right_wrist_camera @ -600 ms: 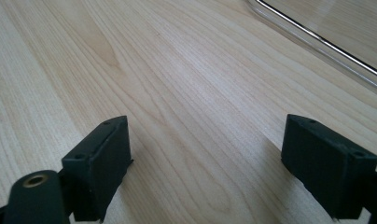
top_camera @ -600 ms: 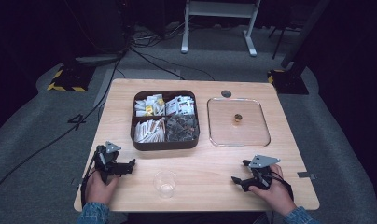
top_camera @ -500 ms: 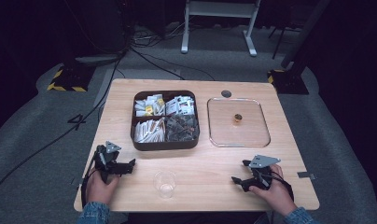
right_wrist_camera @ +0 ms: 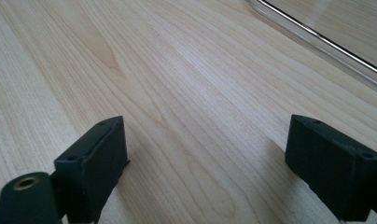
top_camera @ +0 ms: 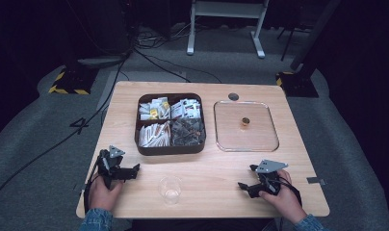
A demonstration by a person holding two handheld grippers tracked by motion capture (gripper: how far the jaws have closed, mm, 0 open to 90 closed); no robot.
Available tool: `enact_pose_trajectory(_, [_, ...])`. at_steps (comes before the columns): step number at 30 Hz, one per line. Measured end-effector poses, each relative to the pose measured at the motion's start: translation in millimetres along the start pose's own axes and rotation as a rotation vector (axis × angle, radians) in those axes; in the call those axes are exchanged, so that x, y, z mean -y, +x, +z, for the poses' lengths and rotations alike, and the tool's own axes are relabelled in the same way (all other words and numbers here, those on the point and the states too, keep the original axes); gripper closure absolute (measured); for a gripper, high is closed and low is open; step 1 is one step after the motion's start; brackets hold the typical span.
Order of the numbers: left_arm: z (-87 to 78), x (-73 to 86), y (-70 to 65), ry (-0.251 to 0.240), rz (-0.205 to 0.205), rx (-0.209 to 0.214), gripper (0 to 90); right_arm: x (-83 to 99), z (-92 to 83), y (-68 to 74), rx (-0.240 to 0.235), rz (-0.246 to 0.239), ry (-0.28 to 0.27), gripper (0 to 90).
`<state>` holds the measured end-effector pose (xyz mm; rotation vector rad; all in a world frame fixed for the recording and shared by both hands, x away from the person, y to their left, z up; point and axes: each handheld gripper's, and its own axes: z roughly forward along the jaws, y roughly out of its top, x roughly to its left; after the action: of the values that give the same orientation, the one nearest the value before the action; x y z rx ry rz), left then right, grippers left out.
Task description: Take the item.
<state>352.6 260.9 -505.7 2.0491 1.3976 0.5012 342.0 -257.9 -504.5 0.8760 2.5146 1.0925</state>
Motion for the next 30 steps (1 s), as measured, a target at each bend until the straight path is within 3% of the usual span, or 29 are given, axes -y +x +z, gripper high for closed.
enact_pose_trajectory(6, [0.0,0.0,0.0,0.0,0.0,0.0,0.4,-0.9,-0.7,-1.7,-0.011,-0.004,0.007,14.8])
enact_pose_trajectory(7, [0.0,0.0,0.0,0.0,0.0,0.0,0.4,-1.8,-1.6,-2.3,-0.012,0.011,0.008,16.4])
enact_pose_trajectory(9, [0.0,0.0,0.0,0.0,0.0,0.0,0.4,-5.5,-4.4,-4.6,-0.061,0.07,0.0,16.4])
enact_pose_trajectory(10, [0.0,0.0,0.0,0.0,0.0,0.0,0.4,-5.5,-4.4,-4.6,-0.061,0.07,0.0,16.4])
enact_pose_trajectory(14, [0.0,0.0,0.0,0.0,0.0,0.0,0.4,-21.2,-14.8,-6.9,-0.046,0.06,-0.009,15.9])
enact_pose_trajectory(21, [0.0,0.0,0.0,0.0,0.0,0.0,0.4,-42.7,-26.2,-7.5,-0.061,0.018,-0.021,16.3])
enact_pose_trajectory(30, [-0.1,0.2,-0.1,0.0,-0.001,0.0,0.4,-81.7,-33.1,-11.9,-0.068,-0.019,-0.081,16.4])
